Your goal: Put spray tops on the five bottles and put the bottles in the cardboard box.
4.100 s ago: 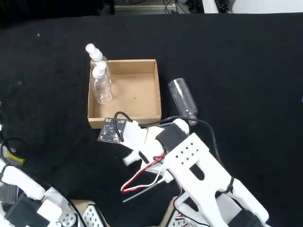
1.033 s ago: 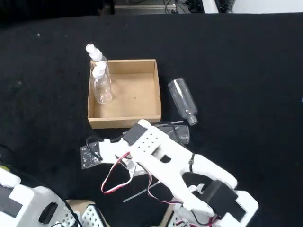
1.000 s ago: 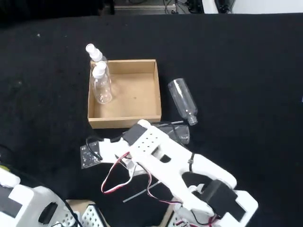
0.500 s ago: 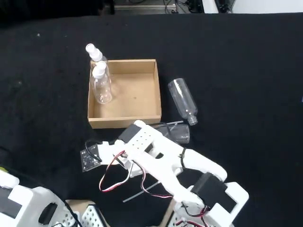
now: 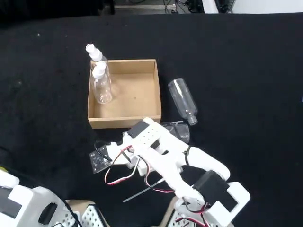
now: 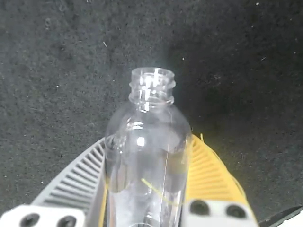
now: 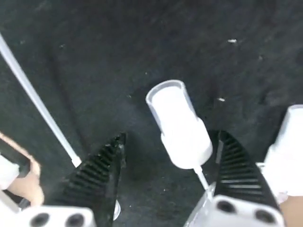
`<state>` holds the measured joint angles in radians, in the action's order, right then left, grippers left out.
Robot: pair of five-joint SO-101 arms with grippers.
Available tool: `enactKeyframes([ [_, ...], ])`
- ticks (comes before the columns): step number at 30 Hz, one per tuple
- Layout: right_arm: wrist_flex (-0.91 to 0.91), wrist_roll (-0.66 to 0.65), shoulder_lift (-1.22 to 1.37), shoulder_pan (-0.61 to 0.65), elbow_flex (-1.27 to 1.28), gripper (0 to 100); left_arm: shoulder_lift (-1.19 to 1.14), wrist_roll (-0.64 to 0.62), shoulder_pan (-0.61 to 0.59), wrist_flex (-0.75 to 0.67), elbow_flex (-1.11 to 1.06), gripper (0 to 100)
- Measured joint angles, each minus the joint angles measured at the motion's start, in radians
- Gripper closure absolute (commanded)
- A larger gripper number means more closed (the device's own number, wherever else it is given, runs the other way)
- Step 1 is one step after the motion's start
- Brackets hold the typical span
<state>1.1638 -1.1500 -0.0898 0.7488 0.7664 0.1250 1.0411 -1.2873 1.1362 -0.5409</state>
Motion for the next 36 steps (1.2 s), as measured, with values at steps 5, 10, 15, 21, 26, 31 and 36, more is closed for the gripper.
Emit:
enactKeyframes([
  [5, -0.054, 0.052, 0.031, -0.003, -0.003, 97.3, 0.0, 0.0, 0.0, 0.0, 0.0, 97],
  [10, -0.12, 0.245, 0.031, -0.005, -0.011, 98.9, 0.0, 0.0, 0.0, 0.0, 0.0, 97],
  [15, -0.118, 0.334, -0.078, -0.005, -0.011, 98.8, 0.0, 0.0, 0.0, 0.0, 0.0, 97],
  [21, -0.086, 0.47, -0.29, -0.005, -0.043, 98.6, 0.0, 0.0, -0.002, 0.0, 0.0, 97],
  [26, -0.035, 0.667, -0.46, -0.032, -0.18, 98.4, 0.107, -0.032, -0.002, 0.031, 0.0, 97],
  [31, 0.011, 0.845, -0.526, -0.083, -0.287, 98.7, 0.333, -0.106, 0.037, 0.061, -0.011, 97],
  [36, 0.064, 0.968, -0.537, -0.1, -0.365, 98.7, 0.559, -0.213, 0.138, 0.064, -0.117, 97],
])
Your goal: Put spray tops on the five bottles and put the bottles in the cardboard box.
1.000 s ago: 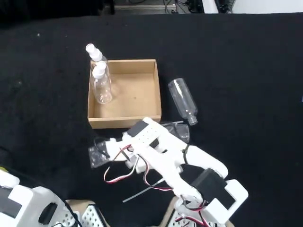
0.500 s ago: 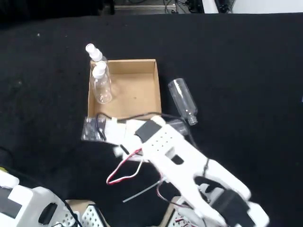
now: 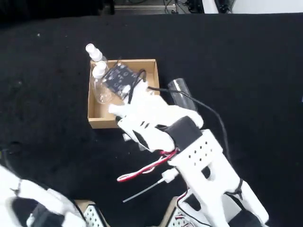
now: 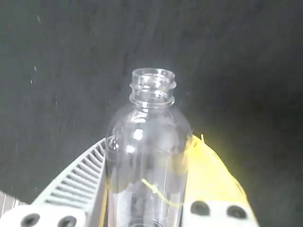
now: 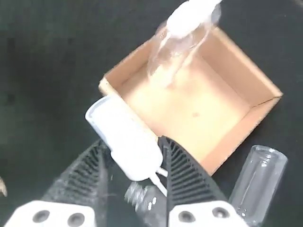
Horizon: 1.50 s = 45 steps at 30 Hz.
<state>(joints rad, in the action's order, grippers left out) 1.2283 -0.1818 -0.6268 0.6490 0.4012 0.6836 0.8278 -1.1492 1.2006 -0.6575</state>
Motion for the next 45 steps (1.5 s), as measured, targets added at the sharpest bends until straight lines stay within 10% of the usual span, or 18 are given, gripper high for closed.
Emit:
enactKeyframes([
  [18, -0.155, 0.454, -0.135, -0.318, -0.359, 98.4, 0.686, -0.715, 0.758, 0.0, 0.023, 97],
  [30, -0.325, 0.575, -0.135, -0.321, -0.448, 98.4, 0.692, -0.813, 1.266, -0.241, -0.098, 97],
  [45, -0.482, 0.575, -0.138, -0.186, -0.511, 98.7, 0.695, -0.852, 1.476, -0.635, -0.371, 97],
])
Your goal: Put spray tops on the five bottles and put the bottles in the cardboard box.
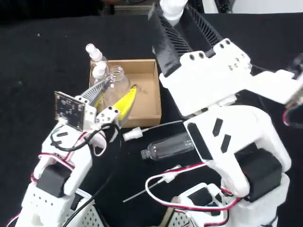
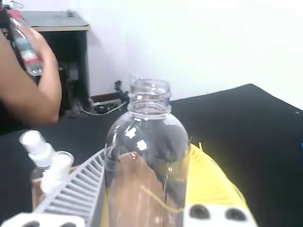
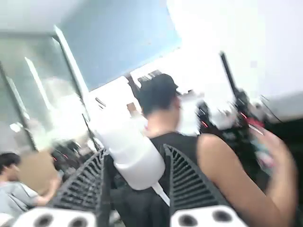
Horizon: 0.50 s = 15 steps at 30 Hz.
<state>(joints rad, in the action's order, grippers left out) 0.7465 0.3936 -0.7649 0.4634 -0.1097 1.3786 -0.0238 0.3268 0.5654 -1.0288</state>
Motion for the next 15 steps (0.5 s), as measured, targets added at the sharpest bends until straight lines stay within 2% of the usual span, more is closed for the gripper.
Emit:
enactKeyframes([
  [7, -0.184, 0.0, -0.005, 0.068, 0.117, 98.7, -0.002, 0.002, 0.049, -0.112, -0.069, 97],
  [15, -0.301, 0.0, -0.005, 0.081, 0.292, 98.7, -0.002, 0.002, 0.058, -0.138, -0.071, 97],
])
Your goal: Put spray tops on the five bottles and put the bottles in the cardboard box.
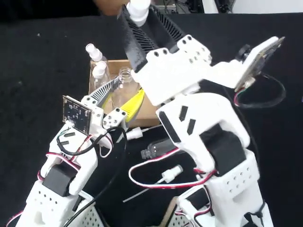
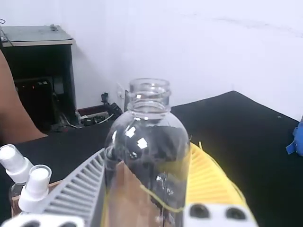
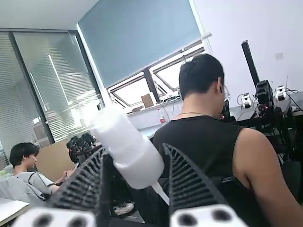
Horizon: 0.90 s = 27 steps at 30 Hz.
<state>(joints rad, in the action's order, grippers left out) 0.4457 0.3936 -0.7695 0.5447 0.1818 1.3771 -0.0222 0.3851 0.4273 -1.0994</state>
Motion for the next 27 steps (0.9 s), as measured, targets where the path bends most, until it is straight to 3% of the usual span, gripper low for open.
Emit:
enactKeyframes([
  [7, -0.025, 0.0, 0.0, 0.003, 0.014, 98.7, 0.0, 0.0, -0.003, 0.0, 0.0, 97],
  [16, 0.107, 0.0, -0.023, 0.005, 0.002, 98.7, 0.0, 0.0, -0.003, 0.0, 0.0, 97],
  [27, 0.12, 0.0, -0.077, 0.133, -0.06, 98.6, 0.0, 0.0, -0.003, 0.0, 0.0, 97],
])
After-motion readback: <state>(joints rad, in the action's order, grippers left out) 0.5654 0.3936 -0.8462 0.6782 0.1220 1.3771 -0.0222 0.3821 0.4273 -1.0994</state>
